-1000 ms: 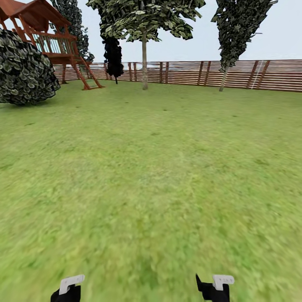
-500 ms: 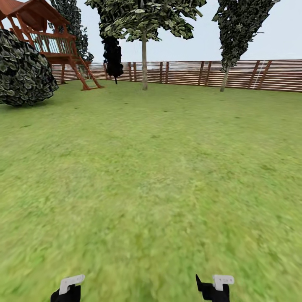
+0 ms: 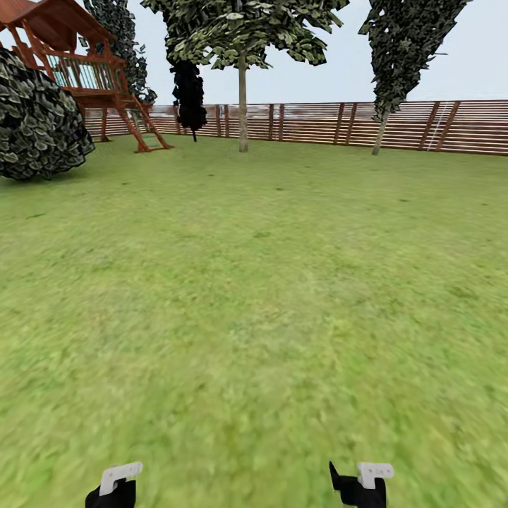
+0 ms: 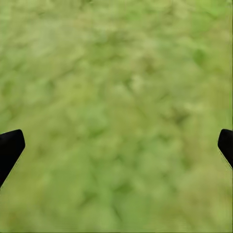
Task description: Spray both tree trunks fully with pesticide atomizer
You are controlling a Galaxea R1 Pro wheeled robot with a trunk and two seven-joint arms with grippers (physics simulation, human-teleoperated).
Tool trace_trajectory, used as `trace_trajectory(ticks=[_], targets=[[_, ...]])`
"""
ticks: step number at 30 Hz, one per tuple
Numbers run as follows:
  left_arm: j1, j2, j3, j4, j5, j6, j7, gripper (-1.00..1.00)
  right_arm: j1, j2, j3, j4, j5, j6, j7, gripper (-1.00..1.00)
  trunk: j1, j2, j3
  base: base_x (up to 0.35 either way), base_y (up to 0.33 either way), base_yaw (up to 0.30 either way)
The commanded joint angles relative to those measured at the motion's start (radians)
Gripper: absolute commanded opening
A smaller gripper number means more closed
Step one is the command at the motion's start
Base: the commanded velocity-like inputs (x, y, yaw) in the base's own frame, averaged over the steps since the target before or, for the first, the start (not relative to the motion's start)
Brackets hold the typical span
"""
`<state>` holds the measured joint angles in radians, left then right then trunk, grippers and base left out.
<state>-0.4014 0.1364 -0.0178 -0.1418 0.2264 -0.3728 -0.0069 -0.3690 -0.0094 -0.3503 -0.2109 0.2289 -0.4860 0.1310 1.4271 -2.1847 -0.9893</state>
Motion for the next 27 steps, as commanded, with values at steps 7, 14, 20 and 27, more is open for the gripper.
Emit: trace_trajectory(ticks=[7,14,20,27], targets=[[-0.001,0.0,-0.002,0.001,0.005,-0.003,-0.001,-1.0,-0.001,0.0,-0.009,0.001,0.006,-0.003,0.006,1.0,0.0,0.0,-0.001,0.339,0.0,0.0],[-0.001,0.0,-0.002,0.001,0.005,-0.003,-0.001,-1.0,-0.001,0.0,-0.009,0.001,0.006,-0.003,0.006,1.0,0.0,0.0,-0.001,0.339,0.0,0.0],[-0.001,0.0,-0.002,0.001,0.005,-0.003,-0.001,-1.0,0.0,0.0,-0.009,0.001,0.007,-0.003,0.006,1.0,0.0,0.0,-0.001,0.339,0.0,0.0],[-0.001,0.0,-0.002,0.001,0.005,-0.003,-0.001,-1.0,-0.001,0.005,-0.009,0.022,0.004,-0.003,0.003,1.0,0.0,0.0,-0.001,0.339,0.0,0.0]])
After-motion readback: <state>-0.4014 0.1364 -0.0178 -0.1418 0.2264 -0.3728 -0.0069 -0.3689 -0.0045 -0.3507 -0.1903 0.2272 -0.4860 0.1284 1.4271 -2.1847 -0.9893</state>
